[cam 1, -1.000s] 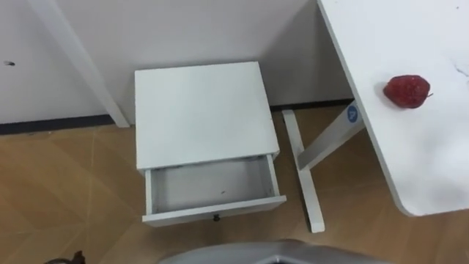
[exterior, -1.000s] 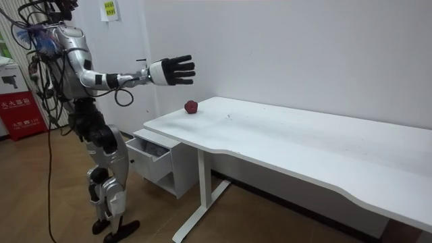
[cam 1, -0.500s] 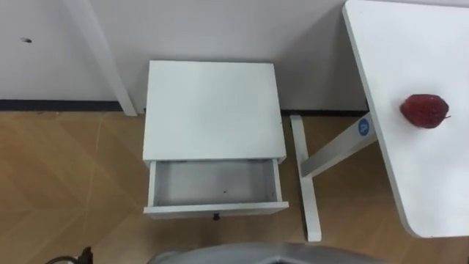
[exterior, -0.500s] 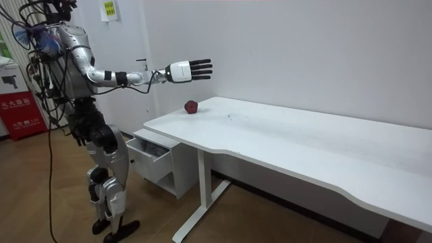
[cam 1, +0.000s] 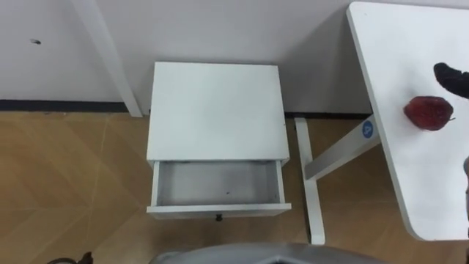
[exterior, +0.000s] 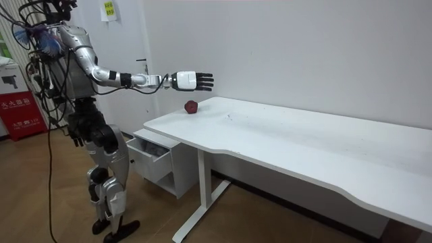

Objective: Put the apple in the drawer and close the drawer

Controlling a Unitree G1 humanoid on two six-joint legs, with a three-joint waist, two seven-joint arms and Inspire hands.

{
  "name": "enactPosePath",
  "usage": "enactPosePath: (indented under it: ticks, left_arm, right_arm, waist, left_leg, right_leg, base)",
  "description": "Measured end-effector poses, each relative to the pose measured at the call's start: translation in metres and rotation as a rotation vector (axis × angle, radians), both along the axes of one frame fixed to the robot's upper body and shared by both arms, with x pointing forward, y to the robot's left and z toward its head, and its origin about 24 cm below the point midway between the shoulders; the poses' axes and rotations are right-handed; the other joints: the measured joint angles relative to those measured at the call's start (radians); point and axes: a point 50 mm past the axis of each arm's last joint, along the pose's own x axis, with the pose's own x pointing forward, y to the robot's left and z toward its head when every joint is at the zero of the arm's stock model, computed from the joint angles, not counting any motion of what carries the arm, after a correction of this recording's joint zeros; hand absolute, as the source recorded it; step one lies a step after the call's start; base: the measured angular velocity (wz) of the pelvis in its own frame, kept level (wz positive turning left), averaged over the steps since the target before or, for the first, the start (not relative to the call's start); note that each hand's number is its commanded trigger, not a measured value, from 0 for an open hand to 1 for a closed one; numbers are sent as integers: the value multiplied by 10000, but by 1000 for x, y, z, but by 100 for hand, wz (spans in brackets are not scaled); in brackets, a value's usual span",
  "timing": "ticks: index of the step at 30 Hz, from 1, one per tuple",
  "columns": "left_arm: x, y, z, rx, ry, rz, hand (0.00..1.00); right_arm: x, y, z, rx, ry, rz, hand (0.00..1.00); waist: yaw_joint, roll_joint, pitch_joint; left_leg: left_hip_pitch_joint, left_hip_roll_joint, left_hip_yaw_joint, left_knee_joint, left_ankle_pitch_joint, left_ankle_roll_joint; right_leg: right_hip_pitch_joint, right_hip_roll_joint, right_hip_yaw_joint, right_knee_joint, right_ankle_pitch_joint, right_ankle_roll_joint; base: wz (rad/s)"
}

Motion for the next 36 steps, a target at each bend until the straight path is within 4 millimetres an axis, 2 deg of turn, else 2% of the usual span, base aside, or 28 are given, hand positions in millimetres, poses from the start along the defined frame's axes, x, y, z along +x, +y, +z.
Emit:
enactPosePath:
  ticks: [4,12,19,26,30,36]
  left_arm:
    - [0,3,1,78,7,-21,0]
    - [0,8,3,192,18,-72,0]
    - [-2,7,2,-42,141,-103,0]
    - [-11,6,1,-73,532,-46,0]
    - [-11,6,1,-64,549,-44,0]
    - [-11,8,1,-10,617,-81,0]
  right_arm:
    - [1,1,-1,59,139,276,0]
    - [1,-1,-18,-324,1386,543,0]
    - [-3,-2,-30,-622,2484,1222,0]
    - [-7,3,-43,-288,3198,1810,0]
    - [-7,4,-43,-193,3252,1953,0]
    - [-14,2,-54,75,3783,2027,0]
  waist:
    - [20,0,0]
    - [82,-71,-7]
    - [190,-158,38]
    - [163,-153,20]
    - [185,-155,10]
    - [214,-209,-51]
  left_leg:
    - [-1,2,-8,36,0,0]
    - [23,0,-10,102,0,0]
    - [190,-1,-57,76,-1,0]
    - [160,-18,-249,132,-1,0]
    - [166,-16,-275,159,-1,0]
    - [180,-31,-285,209,-4,-4]
  right_leg:
    - [16,-1,0,-1,0,-1]
    - [62,-13,-20,21,0,-1]
    - [264,-5,-67,-3,0,-1]
    - [318,-28,-301,-2,0,-1]
    - [346,-30,-348,-13,0,-1]
    - [474,-35,-364,-146,2,-4]
  base:
    - [0]
    - [0]
    - [1]
    - [9]
    - [3]
    - [0]
